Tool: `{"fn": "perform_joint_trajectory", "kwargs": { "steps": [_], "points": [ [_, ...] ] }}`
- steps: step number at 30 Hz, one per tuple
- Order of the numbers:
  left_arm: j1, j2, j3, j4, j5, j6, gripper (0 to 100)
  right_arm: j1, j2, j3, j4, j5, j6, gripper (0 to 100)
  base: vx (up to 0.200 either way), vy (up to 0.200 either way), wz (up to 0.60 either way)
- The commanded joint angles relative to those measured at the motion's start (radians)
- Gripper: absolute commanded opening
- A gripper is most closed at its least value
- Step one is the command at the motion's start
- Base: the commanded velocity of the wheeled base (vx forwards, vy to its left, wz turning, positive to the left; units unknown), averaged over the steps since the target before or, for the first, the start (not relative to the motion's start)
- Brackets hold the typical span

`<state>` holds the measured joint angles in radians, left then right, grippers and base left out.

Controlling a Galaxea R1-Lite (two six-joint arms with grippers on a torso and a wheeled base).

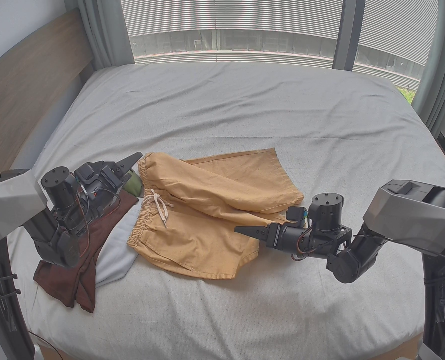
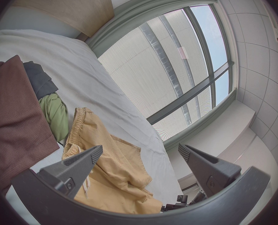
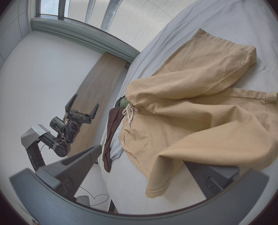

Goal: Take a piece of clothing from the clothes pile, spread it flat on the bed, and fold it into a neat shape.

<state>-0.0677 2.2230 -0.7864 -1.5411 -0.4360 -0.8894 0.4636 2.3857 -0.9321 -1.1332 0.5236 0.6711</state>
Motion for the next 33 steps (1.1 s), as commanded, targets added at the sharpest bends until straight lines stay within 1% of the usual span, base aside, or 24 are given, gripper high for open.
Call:
{"fn": "perform_joint_trajectory", "kwargs": {
  "steps": [1,13,15,19,23,26,33],
  "points": [
    [-0.001,-0.002,0.003,-0.001,0.000,0.000,100,0.000,-0.059,0.024,0.003,0.001,-0.001,100,0.000,0.000,0.00],
    [0.002,0.000,0.001,-0.001,0.000,0.000,100,0.003,-0.083,0.009,0.029,0.001,0.001,100,0.000,0.000,0.00],
    [0.000,0.000,0.001,-0.001,0.000,0.000,100,0.003,-0.065,-0.034,0.030,-0.001,0.001,100,0.000,0.000,0.00],
    [0.002,0.003,0.001,-0.001,0.000,0.000,100,0.000,0.055,-0.148,0.064,-0.001,0.002,100,0.000,0.000,0.00],
    [0.003,0.004,0.001,-0.001,0.000,0.000,100,0.004,0.162,-0.232,0.053,-0.008,0.004,100,0.000,0.000,0.00],
    [0.002,0.006,0.001,-0.001,0.000,0.000,100,0.012,0.216,-0.275,0.043,-0.036,0.002,100,0.000,0.000,0.00],
    [-0.001,0.017,0.001,-0.001,0.000,0.003,100,0.012,0.247,-0.297,0.044,-0.043,0.004,100,0.000,0.000,0.00]
  ]
}}
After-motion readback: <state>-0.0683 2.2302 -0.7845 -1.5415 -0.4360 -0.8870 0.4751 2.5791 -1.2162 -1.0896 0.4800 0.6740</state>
